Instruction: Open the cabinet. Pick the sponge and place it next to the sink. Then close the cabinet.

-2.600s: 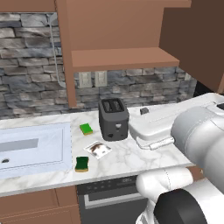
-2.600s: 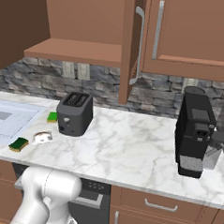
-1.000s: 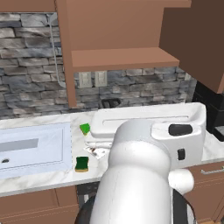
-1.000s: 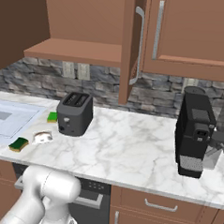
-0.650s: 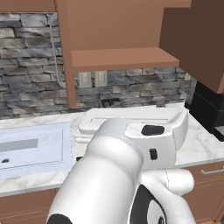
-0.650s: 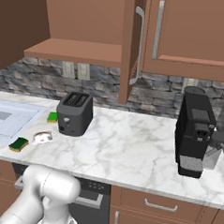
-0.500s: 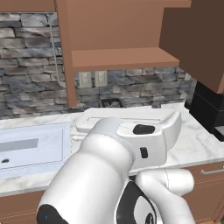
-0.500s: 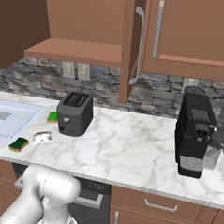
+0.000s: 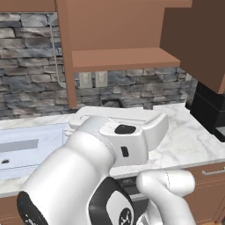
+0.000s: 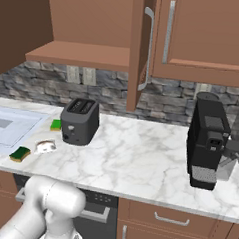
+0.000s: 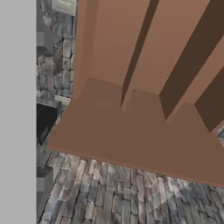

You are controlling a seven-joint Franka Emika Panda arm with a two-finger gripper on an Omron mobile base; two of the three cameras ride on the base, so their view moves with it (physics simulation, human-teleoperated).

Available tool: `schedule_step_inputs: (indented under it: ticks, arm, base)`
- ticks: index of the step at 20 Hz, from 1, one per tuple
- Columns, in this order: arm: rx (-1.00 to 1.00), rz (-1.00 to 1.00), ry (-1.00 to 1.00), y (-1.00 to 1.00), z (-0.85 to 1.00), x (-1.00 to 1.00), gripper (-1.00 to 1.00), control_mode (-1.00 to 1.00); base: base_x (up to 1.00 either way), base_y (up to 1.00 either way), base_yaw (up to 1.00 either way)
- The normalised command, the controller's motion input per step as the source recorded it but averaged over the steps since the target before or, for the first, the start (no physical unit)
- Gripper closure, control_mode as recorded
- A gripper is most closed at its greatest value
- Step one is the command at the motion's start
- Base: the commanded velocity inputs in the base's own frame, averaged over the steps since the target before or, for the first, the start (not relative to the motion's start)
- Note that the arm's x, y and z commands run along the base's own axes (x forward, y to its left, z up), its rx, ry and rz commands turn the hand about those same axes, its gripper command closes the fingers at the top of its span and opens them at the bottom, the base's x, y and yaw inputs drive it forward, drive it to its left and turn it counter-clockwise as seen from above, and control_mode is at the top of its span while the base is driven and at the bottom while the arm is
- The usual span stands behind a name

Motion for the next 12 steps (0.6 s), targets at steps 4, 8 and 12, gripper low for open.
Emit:
schedule_step_inputs:
  ticks: [4,8,12]
  arm:
    - [0.00,-0.09,0.00,0.11,0.00,0.00,-1.00,-1.00]
    - [0.00,-0.08,0.00,0.05,0.00,0.02,-1.00,-1.00]
    - [0.00,-0.04,0.00,0.00,-0.01,0.03,-1.00,-1.00]
  base:
    - [0.00,0.00,0.00]
    - [0.00,0.00,0.00]
    - [0.00,0.00,0.00]
